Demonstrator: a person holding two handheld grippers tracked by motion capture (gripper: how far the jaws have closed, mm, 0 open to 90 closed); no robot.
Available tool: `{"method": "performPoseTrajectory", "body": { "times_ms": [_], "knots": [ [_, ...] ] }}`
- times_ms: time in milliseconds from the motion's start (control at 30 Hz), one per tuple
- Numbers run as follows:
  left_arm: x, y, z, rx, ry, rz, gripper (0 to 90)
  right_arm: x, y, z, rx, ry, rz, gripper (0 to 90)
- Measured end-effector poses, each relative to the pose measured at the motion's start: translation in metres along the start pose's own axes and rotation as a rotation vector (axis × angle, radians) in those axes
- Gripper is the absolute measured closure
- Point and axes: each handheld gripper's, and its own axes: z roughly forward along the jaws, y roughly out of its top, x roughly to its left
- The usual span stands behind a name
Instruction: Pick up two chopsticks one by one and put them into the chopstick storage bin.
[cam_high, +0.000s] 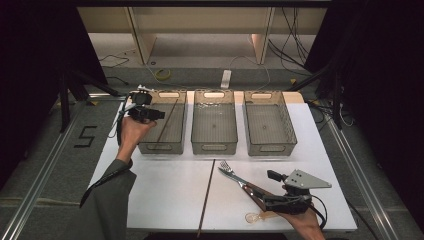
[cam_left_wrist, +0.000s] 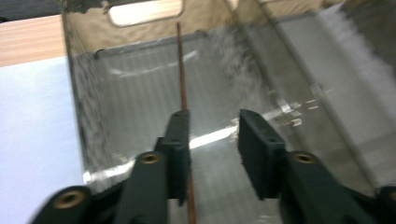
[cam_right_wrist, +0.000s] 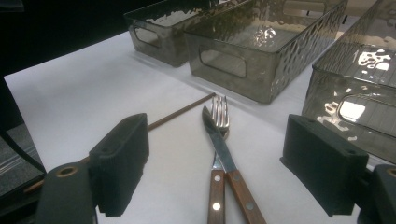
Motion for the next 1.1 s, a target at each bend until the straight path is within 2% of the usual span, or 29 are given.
{"method": "performPoseTrajectory", "body": {
  "times_ms": [33, 67, 133, 200, 267, 400, 467, 533, 567, 633, 833, 933, 1100],
  "knots": [
    [-0.003, -0.001, -0.003, 0.009, -0.015, 0.002, 55.7, 0.0, 0.0, 0.0, 0.0, 0.0, 0.0, 23.3],
    [-0.006, -0.003, -0.006, 0.032, -0.033, 0.003, 51.2, 0.0, 0.0, 0.0, 0.0, -0.003, -0.001, 23.3],
    [-0.015, -0.009, -0.011, 0.051, -0.033, 0.019, 43.5, 0.0, 0.0, -0.001, -0.003, -0.005, -0.003, 23.3],
    [-0.023, -0.016, -0.019, 0.049, -0.052, 0.023, 36.6, -0.001, 0.0, 0.0, 0.002, -0.004, 0.0, 23.3],
    [-0.031, -0.024, -0.025, 0.069, -0.074, 0.036, 31.4, 0.0, 0.0, 0.0, 0.003, -0.002, -0.002, 23.3],
    [-0.049, -0.039, -0.038, 0.081, -0.089, 0.076, 23.7, 0.001, 0.0, 0.0, 0.004, -0.008, -0.011, 23.3],
    [-0.054, -0.042, -0.043, 0.061, -0.098, 0.084, 23.0, 0.002, 0.001, 0.001, 0.007, -0.008, -0.011, 23.3],
    [-0.057, -0.044, -0.05, 0.017, -0.096, 0.08, 21.9, 0.003, 0.001, 0.0, 0.005, -0.006, -0.014, 23.3],
    [-0.058, -0.045, -0.052, 0.015, -0.105, 0.084, 21.9, 0.003, 0.001, -0.001, 0.001, -0.009, -0.022, 23.3],
    [-0.062, -0.049, -0.054, 0.023, -0.116, 0.087, 21.1, 0.003, 0.001, -0.001, -0.003, -0.009, -0.022, 23.3],
    [-0.073, -0.065, -0.051, 0.07, -0.101, 0.114, 19.2, 0.003, 0.002, -0.002, -0.004, -0.015, -0.023, 23.3],
    [-0.078, -0.075, -0.051, 0.092, -0.1, 0.115, 19.3, 0.002, 0.002, -0.003, -0.006, -0.018, -0.025, 23.3],
    [-0.089, -0.093, -0.048, 0.158, -0.093, 0.14, 18.9, 0.001, 0.002, -0.004, -0.005, -0.023, -0.018, 23.3]
  ]
}}
